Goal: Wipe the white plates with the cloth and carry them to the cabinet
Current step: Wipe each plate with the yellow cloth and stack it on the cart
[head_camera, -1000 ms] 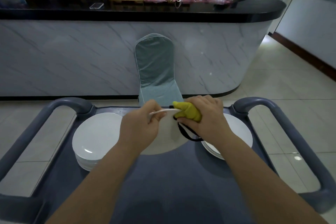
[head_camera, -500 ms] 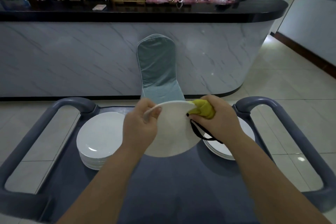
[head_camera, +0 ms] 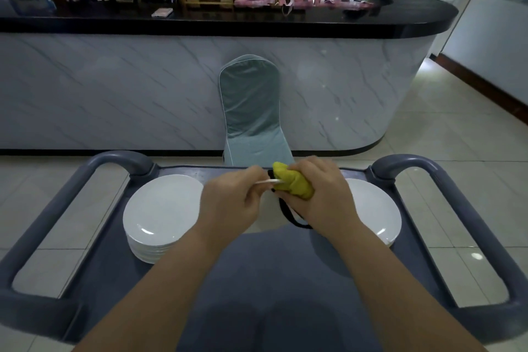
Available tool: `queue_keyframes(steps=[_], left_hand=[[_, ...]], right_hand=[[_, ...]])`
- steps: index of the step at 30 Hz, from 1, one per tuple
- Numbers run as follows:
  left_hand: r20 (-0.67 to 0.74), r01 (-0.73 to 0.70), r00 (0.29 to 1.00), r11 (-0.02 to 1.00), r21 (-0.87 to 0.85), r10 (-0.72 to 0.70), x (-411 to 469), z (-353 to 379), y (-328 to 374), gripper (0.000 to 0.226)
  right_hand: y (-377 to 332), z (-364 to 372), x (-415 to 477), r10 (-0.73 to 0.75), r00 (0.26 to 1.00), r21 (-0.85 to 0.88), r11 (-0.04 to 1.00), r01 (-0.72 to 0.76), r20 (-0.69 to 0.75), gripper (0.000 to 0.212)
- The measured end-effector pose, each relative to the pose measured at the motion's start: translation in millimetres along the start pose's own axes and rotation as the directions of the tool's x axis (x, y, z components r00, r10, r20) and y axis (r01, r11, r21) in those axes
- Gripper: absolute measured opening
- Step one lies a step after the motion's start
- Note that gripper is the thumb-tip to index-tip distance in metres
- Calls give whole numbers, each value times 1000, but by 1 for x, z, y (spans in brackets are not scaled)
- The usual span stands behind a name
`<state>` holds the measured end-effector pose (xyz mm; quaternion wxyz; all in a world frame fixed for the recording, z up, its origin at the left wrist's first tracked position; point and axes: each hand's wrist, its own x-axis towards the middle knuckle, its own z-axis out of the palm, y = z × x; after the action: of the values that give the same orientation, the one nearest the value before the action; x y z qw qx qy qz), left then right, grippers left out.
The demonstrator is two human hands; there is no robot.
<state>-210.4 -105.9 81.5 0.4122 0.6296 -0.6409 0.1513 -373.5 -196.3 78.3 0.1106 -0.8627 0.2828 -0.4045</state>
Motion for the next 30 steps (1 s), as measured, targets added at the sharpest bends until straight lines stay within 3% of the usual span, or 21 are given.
queue_keyframes(steps=[2, 4, 6, 7, 11, 12, 14, 16, 18, 22, 24, 26, 28, 29, 30], left_hand=[[-69, 280, 949, 924, -259, -307, -4, -5, -6, 10], [-84, 497, 765, 669, -553, -639, -11, -5, -11, 8], [-37, 584, 605, 475, -658, -796, -19, 3, -15, 13], [-20, 618, 592, 469, -631, -806, -24, 7, -17, 15], [104, 619, 760, 667, -413, -641, -31, 9, -33, 21], [116, 549, 831, 767, -332, -544, -26, 6, -35, 25], [150, 256, 958, 966, -48, -246, -7, 6, -32, 37], [167, -48, 986, 988, 144, 23, 11, 11, -18, 39], [132, -221, 971, 958, 182, 199, 26, 15, -5, 31], [30, -224, 975, 970, 99, 222, 48, 15, 0, 29], [-24, -106, 994, 993, 50, 108, 53, 9, -4, 27], [-109, 208, 969, 971, -118, -221, 51, 4, -10, 18], [-124, 524, 770, 731, -436, -626, 39, 8, -15, 16], [-112, 596, 657, 605, -528, -745, 29, 13, -16, 19], [-84, 642, 590, 529, -555, -803, 17, 19, -17, 22]], right_hand=[[9, -11, 5, 184, 983, 160, 970, -183, 8, 36], [22, -20, -2, 461, 881, 363, 807, -466, 105, 36], [31, -14, -16, 546, 820, 426, 708, -563, 175, 33], [30, -9, -21, 555, 810, 440, 690, -575, 188, 30], [25, 0, -33, 547, 831, 510, 688, -516, 104, 25], [25, 1, -32, 521, 850, 480, 727, -491, 79, 23], [25, 0, -25, 439, 896, 381, 818, -430, 68, 21], [22, -2, -14, 326, 941, 263, 903, -339, 93, 18], [18, -5, 0, 186, 978, 140, 970, -198, 98, 20], [13, -18, 23, 61, 997, 110, 992, -65, 36, 30], [14, -23, 29, 131, 991, 183, 975, -130, 8, 31], [19, -27, 26, 305, 952, 280, 912, -301, 28, 26], [27, -24, 13, 466, 883, 389, 804, -450, 60, 30], [31, -21, 5, 510, 857, 427, 760, -490, 76, 30], [34, -17, -3, 523, 848, 441, 742, -505, 90, 30]])
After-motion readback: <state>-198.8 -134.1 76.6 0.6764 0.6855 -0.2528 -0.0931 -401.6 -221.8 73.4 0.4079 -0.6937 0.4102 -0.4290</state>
